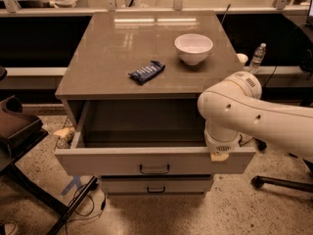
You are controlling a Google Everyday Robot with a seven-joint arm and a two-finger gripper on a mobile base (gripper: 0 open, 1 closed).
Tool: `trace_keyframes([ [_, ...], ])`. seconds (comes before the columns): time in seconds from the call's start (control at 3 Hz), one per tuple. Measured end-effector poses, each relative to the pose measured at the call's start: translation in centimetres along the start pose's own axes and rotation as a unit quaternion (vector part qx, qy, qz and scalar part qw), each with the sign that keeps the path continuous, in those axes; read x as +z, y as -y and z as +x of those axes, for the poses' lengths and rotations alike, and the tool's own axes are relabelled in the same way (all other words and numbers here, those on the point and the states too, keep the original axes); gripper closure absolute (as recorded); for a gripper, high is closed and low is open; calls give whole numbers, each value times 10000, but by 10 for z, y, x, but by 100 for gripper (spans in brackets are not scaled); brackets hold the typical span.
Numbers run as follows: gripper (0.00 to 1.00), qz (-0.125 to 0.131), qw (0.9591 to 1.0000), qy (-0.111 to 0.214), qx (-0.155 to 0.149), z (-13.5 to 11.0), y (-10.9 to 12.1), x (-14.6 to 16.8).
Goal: Open top drawer
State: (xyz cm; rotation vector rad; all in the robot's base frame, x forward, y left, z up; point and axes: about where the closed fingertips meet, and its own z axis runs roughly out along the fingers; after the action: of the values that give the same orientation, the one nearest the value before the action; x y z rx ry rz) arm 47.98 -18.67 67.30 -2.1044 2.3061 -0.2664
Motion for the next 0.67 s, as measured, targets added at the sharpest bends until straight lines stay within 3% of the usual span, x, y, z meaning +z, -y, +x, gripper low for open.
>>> trace_keyframes([
  [0.33, 100, 0, 10000, 1, 0, 0, 0, -1],
  [0.67, 100, -152, 9998, 80, 130, 13, -39, 0],
])
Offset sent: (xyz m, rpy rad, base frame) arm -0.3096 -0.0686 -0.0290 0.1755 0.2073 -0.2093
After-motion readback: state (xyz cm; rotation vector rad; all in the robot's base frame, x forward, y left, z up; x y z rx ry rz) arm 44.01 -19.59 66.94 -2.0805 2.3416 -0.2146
